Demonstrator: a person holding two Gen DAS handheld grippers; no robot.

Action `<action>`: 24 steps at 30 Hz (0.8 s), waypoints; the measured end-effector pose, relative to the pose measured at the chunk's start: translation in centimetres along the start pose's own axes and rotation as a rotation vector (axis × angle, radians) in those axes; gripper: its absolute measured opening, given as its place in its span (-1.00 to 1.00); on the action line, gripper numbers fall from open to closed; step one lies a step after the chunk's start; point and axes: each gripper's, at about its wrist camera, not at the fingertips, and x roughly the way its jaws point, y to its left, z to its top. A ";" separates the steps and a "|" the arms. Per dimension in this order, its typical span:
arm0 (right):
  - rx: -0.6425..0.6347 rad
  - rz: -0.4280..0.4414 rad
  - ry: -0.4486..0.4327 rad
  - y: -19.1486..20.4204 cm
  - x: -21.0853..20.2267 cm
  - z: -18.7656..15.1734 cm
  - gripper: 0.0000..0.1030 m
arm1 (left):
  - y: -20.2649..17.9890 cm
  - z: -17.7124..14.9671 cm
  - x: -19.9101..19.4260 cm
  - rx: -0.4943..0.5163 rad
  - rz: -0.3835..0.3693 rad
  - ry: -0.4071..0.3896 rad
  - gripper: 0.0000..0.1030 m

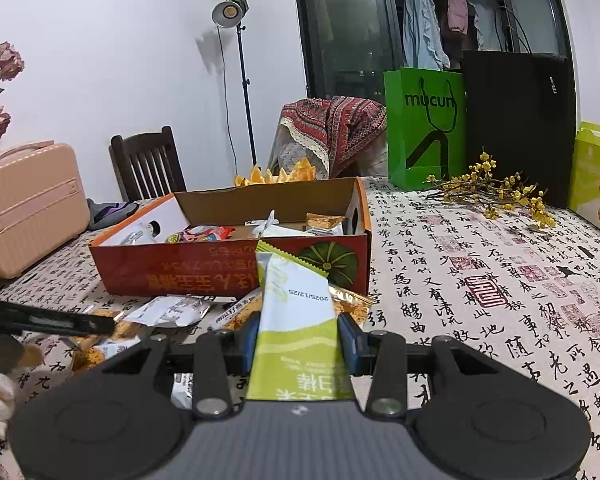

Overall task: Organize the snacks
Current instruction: 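Grasp the white-and-gold cracker packet with the left tool while the right tool holds the bar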

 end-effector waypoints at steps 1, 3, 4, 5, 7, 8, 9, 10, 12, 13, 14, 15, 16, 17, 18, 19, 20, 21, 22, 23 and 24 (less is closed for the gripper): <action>0.000 -0.002 -0.001 0.0 -0.1 0.0 -0.23 | 0.2 0.0 -0.1 -0.003 -0.003 -0.001 0.84; 0.005 -0.007 0.000 -0.2 -0.1 0.0 -0.23 | 0.3 -0.2 -0.6 0.000 -0.024 -0.018 0.55; 0.007 -0.009 0.001 -0.3 -0.1 0.0 -0.23 | 0.4 -0.4 -0.8 0.000 -0.037 -0.022 0.48; 0.008 -0.010 0.002 -0.3 -0.1 0.0 -0.23 | 0.4 -0.6 -0.9 0.003 -0.044 -0.025 0.45; 0.007 -0.005 0.003 -0.2 0.0 -0.1 -0.23 | 0.4 -0.9 -1.2 0.001 -0.052 -0.033 0.39; 0.005 -0.003 0.003 -0.1 0.0 -0.1 -0.23 | 0.5 -1.0 -1.4 -0.004 -0.057 -0.036 0.37; 0.004 -0.002 0.004 0.0 0.0 -0.2 -0.23 | 0.6 -1.1 -1.5 -0.009 -0.063 -0.038 0.37; 0.004 -0.001 0.004 0.0 0.0 -0.2 -0.23 | 0.6 -1.1 -1.7 -0.011 -0.066 -0.041 0.27; 0.005 -0.002 0.005 -0.1 0.1 -0.1 -0.23 | 0.7 -1.2 -2.1 -0.012 -0.066 -0.060 0.12; 0.006 -0.003 0.004 -0.1 0.1 -0.1 -0.23 | 0.7 -1.2 -2.5 -0.013 -0.065 -0.074 -0.02; 0.005 -0.003 0.004 0.0 0.0 -0.1 -0.23 | 0.7 -1.2 -2.8 -0.006 -0.066 -0.084 -0.26; 0.004 -0.003 0.004 0.0 0.0 -0.1 -0.23 | 0.8 -1.1 -3.1 -0.007 -0.073 -0.088 -0.29; 0.003 -0.002 0.004 0.1 0.0 0.0 -0.23 | 0.8 -1.1 -3.2 -0.008 -0.075 -0.091 -0.32; 0.001 0.000 0.003 0.1 0.0 0.0 -0.23 | 0.7 -1.1 -3.4 -0.005 -0.071 -0.097 -0.33; 0.000 0.001 0.003 0.2 0.0 0.0 -0.23 | 0.7 -1.1 -3.5 -0.001 -0.064 -0.104 -0.33; -0.001 0.002 0.002 0.2 0.0 0.0 -0.23 | 0.7 -1.1 -3.6 0.001 -0.058 -0.107 -0.29; -0.001 0.003 0.002 0.3 0.0 0.0 -0.23 | 0.7 -1.0 -3.7 0.002 -0.065 -0.106 -0.05; -0.002 0.003 0.003 0.3 0.0 -0.1 -0.23 | 0.6 -1.1 -3.7 0.009 -0.076 -0.102 0.17; -0.002 0.002 0.003 0.3 0.1 0.0 -0.23 | 0.4 -1.1 -3.8 0.016 -0.078 -0.100 0.69; -0.002 0.002 0.004 0.3 0.1 0.0 -0.23 | 0.1 -1.2 -3.8 0.025 -0.075 -0.101 0.90; -0.001 0.002 0.005 0.3 0.1 0.0 -0.23 | -0.3 -1.2 -3.8 0.045 -0.072 -0.104 0.89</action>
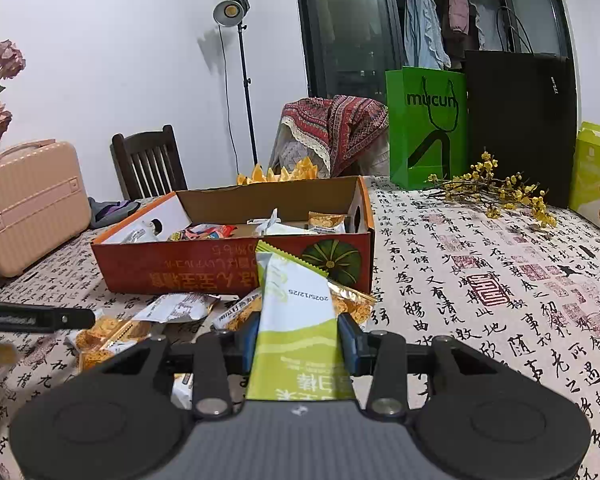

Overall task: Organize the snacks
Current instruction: 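Grasp the white-and-gold cracker packet with the left tool while the right tool holds the bar, then carry the bar and the cracker packet with both tools into the box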

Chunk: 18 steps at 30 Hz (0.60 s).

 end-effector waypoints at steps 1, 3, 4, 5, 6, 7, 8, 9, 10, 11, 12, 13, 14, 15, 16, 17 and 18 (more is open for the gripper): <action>0.000 0.000 0.000 0.0 0.0 0.0 -0.23 | -0.4 0.0 0.2 0.016 -0.011 0.009 0.89; 0.001 0.004 0.002 0.1 0.1 -0.1 -0.23 | -1.2 0.0 1.4 0.039 -0.022 0.051 0.91; 0.000 0.006 0.004 0.1 0.1 -0.2 -0.23 | -1.5 0.0 2.3 0.050 0.000 0.088 0.90; -0.001 0.008 0.005 0.2 0.1 -0.3 -0.23 | -1.7 -0.1 3.0 0.048 0.020 0.113 0.96; -0.001 0.009 0.005 0.2 0.0 -0.3 -0.23 | -1.4 -0.1 3.2 0.023 0.018 0.110 0.96; 0.000 0.010 0.004 0.1 0.0 -0.3 -0.23 | -1.3 -0.1 3.1 0.009 0.024 0.111 0.86; 0.001 0.010 0.003 0.0 -0.1 -0.3 -0.23 | -1.1 -0.1 2.9 -0.008 0.031 0.102 0.64; 0.003 0.009 0.002 -0.1 -0.1 -0.3 -0.23 | -0.8 -0.2 2.6 -0.016 0.026 0.089 0.52; 0.006 0.007 0.003 -0.1 -0.1 -0.3 -0.23 | -0.6 -0.3 2.3 -0.022 0.016 0.084 0.47; 0.008 0.007 0.004 -0.2 0.0 -0.3 -0.23 | -0.5 -0.5 2.0 -0.026 0.012 0.079 0.42; 0.009 0.009 0.005 -0.2 0.0 -0.4 -0.23 | -0.4 -0.7 1.8 -0.024 0.007 0.073 0.39; 0.009 0.012 0.006 -0.1 0.1 -0.4 -0.23 | -0.3 -0.9 1.5 -0.027 0.000 0.067 0.28; 0.009 0.015 0.008 -0.1 0.2 -0.4 -0.23 | -0.1 -1.0 1.3 -0.033 -0.002 0.064 0.18; 0.009 0.018 0.009 -0.1 0.2 -0.5 -0.23 | -0.1 -1.1 1.0 -0.039 -0.005 0.063 0.14; 0.010 0.020 0.010 -0.1 0.2 -0.5 -0.23 | 0.1 -1.2 0.8 -0.046 -0.012 0.060 0.10; 0.010 0.021 0.010 -0.1 0.3 -0.5 -0.23 | 0.3 -1.3 0.8 -0.048 -0.012 0.058 0.05; 0.010 0.022 0.010 0.0 0.3 -0.5 -0.23 | 0.3 -1.3 0.7 -0.047 -0.010 0.055 0.02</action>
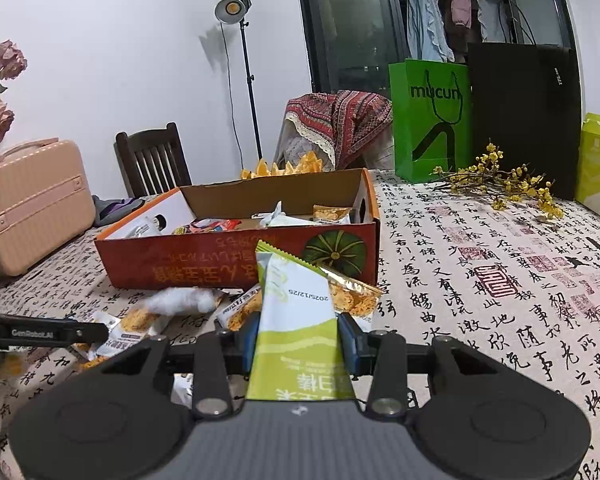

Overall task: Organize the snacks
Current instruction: 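Carry the bar and the cracker packet with both tools into the box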

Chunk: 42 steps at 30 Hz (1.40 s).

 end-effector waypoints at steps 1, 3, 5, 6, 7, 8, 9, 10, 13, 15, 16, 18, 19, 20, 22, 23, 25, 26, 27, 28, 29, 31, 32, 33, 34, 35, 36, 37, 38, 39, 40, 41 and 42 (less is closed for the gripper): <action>0.000 0.001 0.000 0.0 0.0 0.0 -0.23 | 0.0 0.0 -0.2 0.004 0.007 -0.006 -0.08; 0.000 0.001 0.000 0.0 0.0 0.0 -0.23 | 0.1 -0.2 -0.4 0.007 0.007 -0.011 -0.09; 0.000 0.001 0.000 0.0 0.0 0.0 -0.23 | 0.0 -0.3 -0.6 0.011 0.015 -0.019 -0.11; -0.001 0.000 -0.001 0.0 0.0 0.0 -0.23 | 0.0 -0.3 -0.6 0.014 0.019 -0.025 -0.12; -0.001 0.000 -0.001 0.0 0.0 0.0 -0.23 | -0.1 -0.3 -0.8 0.018 0.025 -0.035 -0.13; -0.002 0.000 -0.001 0.1 0.0 0.1 -0.23 | -0.2 -0.3 -1.0 0.024 0.033 -0.046 -0.14; -0.003 -0.001 -0.001 0.1 0.0 0.1 -0.23 | -0.3 -0.2 -1.3 0.030 0.035 -0.060 -0.14; -0.004 -0.002 -0.002 0.1 0.0 0.2 -0.23 | -0.4 -0.1 -1.6 0.034 0.036 -0.076 -0.14; -0.007 -0.003 -0.004 0.2 0.0 0.4 -0.23 | -0.5 0.3 -2.7 0.046 0.042 -0.121 -0.14; -0.013 -0.002 -0.007 0.3 -0.1 0.6 -0.23 | -0.6 0.7 -3.4 0.052 0.046 -0.150 -0.14; -0.016 -0.001 -0.011 0.4 -0.1 0.7 -0.23 | -0.6 1.1 -3.8 0.055 0.045 -0.165 -0.14; -0.022 0.000 -0.023 0.6 -0.2 1.2 -0.23 | -0.8 2.0 -4.5 0.060 0.039 -0.199 -0.14; -0.025 0.001 -0.033 0.7 -0.3 1.6 -0.23 | -1.0 2.6 -4.8 0.064 0.035 -0.218 -0.14; -0.030 0.001 -0.045 0.8 -0.3 2.0 -0.23 | -1.2 3.2 -5.1 0.067 0.033 -0.236 -0.14; -0.037 0.004 -0.070 1.0 -0.2 3.1 -0.23 | -1.7 4.7 -5.4 0.072 0.024 -0.272 -0.14; -0.039 0.006 -0.081 1.1 -0.1 3.7 -0.23 | -2.0 5.6 -5.4 0.074 0.019 -0.288 -0.14; -0.045 0.012 -0.101 1.4 0.4 5.0 -0.23 | -2.6 7.1 -5.0 0.079 0.010 -0.308 -0.14; -0.048 0.014 -0.109 1.5 0.7 5.6 -0.23 | -3.0 7.9 -4.7 0.079 0.005 -0.311 -0.14; -0.052 0.015 -0.118 1.7 1.1 6.4 -0.23 | -3.3 8.6 -4.3 0.078 0.001 -0.311 -0.14; -0.055 0.016 -0.125 1.8 1.5 7.1 -0.23 | -3.6 9.3 -3.8 0.076 -0.005 -0.312 -0.14; -0.059 0.015 -0.131 1.9 2.1 8.0 -0.23 | -3.9 10.0 -3.3 0.073 -0.010 -0.312 -0.14; -0.064 0.010 -0.137 2.1 3.3 9.4 -0.23 | -4.4 11.4 -1.9 0.067 -0.009 -0.302 -0.14; -0.064 0.009 -0.135 2.2 4.1 10.1 -0.23 | -4.7 12.1 -1.1 0.062 -0.009 -0.295 -0.14; -0.058 0.009 -0.131 2.1 4.9 10.9 -0.23 | -4.8 12.7 -0.5 0.059 -0.009 -0.291 -0.14; -0.052 0.009 -0.127 2.0 5.7 11.6 -0.23 | -4.9 13.2 0.3 0.055 -0.005 -0.288 -0.14; -0.047 0.007 -0.125 1.9 6.5 12.1 -0.23 | -4.9 13.6 1.0 0.050 0.000 -0.284 -0.14; -0.043 0.001 -0.120 1.8 7.4 12.7 -0.23 | -5.0 14.1 1.9 0.043 0.004 -0.278 -0.14; -0.037 -0.003 -0.115 1.6 8.3 13.2 -0.23 | -4.9 14.4 2.7 0.035 0.009 -0.272 -0.14; -0.030 -0.005 -0.110 1.4 9.1 13.5 -0.23 | -4.7 14.5 3.4 0.029 0.013 -0.266 -0.14; -0.022 -0.006 -0.104 1.2 10.1 13.7 -0.23 | -4.6 14.5 4.3 0.024 0.019 -0.259 -0.14; -0.015 -0.006 -0.097 1.0 10.8 13.8 -0.23 | -4.5 14.4 5.1 0.022 0.027 -0.253 -0.14; -0.005 -0.002 -0.091 0.8 11.6 13.5 -0.23 | -4.3 14.2 5.8 0.023 0.033 -0.244 -0.14; 0.003 0.007 -0.089 0.5 12.1 13.2 -0.23 | -4.1 13.9 6.4 0.025 0.041 -0.231 -0.14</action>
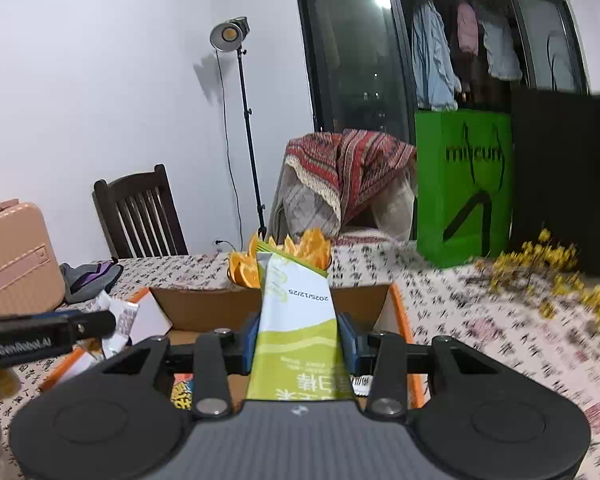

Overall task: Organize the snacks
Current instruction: 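Carry the bar and the cracker packet with both tools into the box, then open both tools inside the box to release the bar and packet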

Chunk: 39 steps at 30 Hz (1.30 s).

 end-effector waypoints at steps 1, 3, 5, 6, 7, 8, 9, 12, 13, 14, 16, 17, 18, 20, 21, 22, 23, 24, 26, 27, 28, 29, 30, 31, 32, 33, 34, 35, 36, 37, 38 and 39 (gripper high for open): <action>0.005 0.010 0.006 -0.3 0.5 -0.5 -0.23 | 0.1 -0.3 0.3 0.006 0.007 0.008 -0.14; 0.007 0.011 0.045 -0.6 1.5 -1.2 -0.23 | 0.3 -0.6 0.6 0.014 0.008 0.008 -0.14; 0.017 0.017 0.059 -0.9 1.9 -1.5 -0.23 | 0.4 -0.7 0.8 0.013 0.000 0.004 -0.12; 0.020 0.024 0.064 -0.9 2.0 -1.5 -0.23 | 0.4 -0.8 0.7 0.013 0.000 0.000 -0.11; 0.018 0.029 0.067 -0.9 2.1 -1.6 -0.22 | 0.4 -1.0 0.7 0.012 0.003 -0.006 -0.07; 0.012 0.029 0.070 -0.8 2.2 -1.7 -0.19 | 0.5 -1.1 0.7 0.013 0.006 -0.014 -0.01; 0.005 0.026 0.074 -0.7 2.3 -1.9 -0.18 | 0.5 -1.1 0.6 0.011 0.008 -0.019 0.01; -0.004 0.016 0.064 -0.5 2.1 -2.3 0.20 | 0.7 -1.1 0.1 -0.010 0.008 -0.041 0.64; 0.001 0.020 0.056 -0.5 2.0 -2.3 0.59 | 0.8 -1.1 -0.2 -0.017 0.017 -0.056 0.79; 0.007 0.021 0.043 -0.6 1.8 -2.3 0.89 | 0.9 -1.2 -0.5 -0.026 0.031 -0.070 1.00; 0.014 0.025 0.020 -0.7 1.4 -2.3 1.00 | 1.1 -1.2 -1.0 -0.047 0.042 -0.102 1.00; 0.016 0.028 0.019 -0.8 1.3 -2.2 1.00 | 1.2 -1.1 -1.1 -0.052 0.035 -0.101 1.00; 0.017 0.030 0.024 -0.7 1.3 -2.2 1.00 | 1.2 -1.0 -1.1 -0.059 0.032 -0.097 1.00; 0.011 0.024 0.035 -0.5 1.4 -2.2 1.00 | 1.2 -1.0 -1.2 -0.062 0.028 -0.094 1.00; 0.005 0.021 0.040 -0.4 1.4 -2.2 1.00 | 1.1 -1.0 -1.2 -0.061 0.026 -0.091 1.00; 0.001 0.019 0.044 -0.2 1.3 -2.3 1.00 | 1.1 -1.0 -1.3 -0.059 0.022 -0.090 1.00; -0.001 0.021 0.046 -0.1 1.2 -2.3 1.00 | 1.0 -1.1 -1.4 -0.056 0.019 -0.090 1.00; -0.003 0.023 0.046 0.0 1.1 -2.3 1.00 | 0.9 -1.0 -1.5 -0.054 0.015 -0.090 1.00; -0.010 0.029 0.037 0.3 0.5 -2.3 1.00 | 0.7 -1.1 -1.8 -0.053 0.005 -0.093 1.00; -0.014 0.034 0.028 0.4 0.1 -2.2 1.00 | 0.7 -1.2 -2.0 -0.051 -0.002 -0.094 1.00; -0.017 0.040 0.018 0.6 -0.3 -2.2 1.00 | 0.6 -1.2 -2.1 -0.050 -0.007 -0.097 1.00; -0.020 0.047 0.008 0.7 -0.6 -2.2 1.00 | 0.6 -1.2 -2.2 -0.049 -0.008 -0.101 1.00; -0.023 0.054 -0.003 0.8 -1.0 -2.2 1.00 | 0.5 -1.3 -2.4 -0.047 -0.010 -0.104 1.00; -0.025 0.059 -0.011 0.9 -1.3 -2.1 1.00 | 0.5 -1.3 -2.4 -0.045 -0.012 -0.105 1.00; -0.026 0.063 -0.016 0.9 -1.5 -2.1 1.00 | 0.4 -1.3 -2.4 -0.045 -0.013 -0.105 1.00; -0.026 0.066 -0.019 0.9 -1.6 -2.0 1.00 | 0.4 -1.3 -2.4 -0.045 -0.013 -0.104 1.00; -0.024 0.070 -0.021 0.9 -1.7 -2.0 1.00 | 0.4 -1.3 -2.3 -0.045 -0.013 -0.102 1.00; -0.023 0.072 -0.022 0.9 -1.8 -1.9 1.00 | 0.4 -1.3 -2.2 -0.044 -0.013 -0.099 1.00; -0.021 0.075 -0.023 0.9 -1.9 -1.9 1.00 | 0.4 -1.3 -2.2 -0.044 -0.012 -0.097 1.00; -0.018 0.078 -0.024 0.8 -1.9 -1.9 1.00 | 0.4 -1.3 -2.1 -0.043 -0.011 -0.095 1.00; -0.016 0.083 -0.026 0.9 -2.0 -1.8 1.00 | 0.4 -1.3 -2.2 -0.042 -0.011 -0.094 1.00; -0.016 0.087 -0.028 0.9 -2.1 -1.9 1.00 | 0.4 -1.3 -2.2 -0.043 -0.011 -0.096 1.00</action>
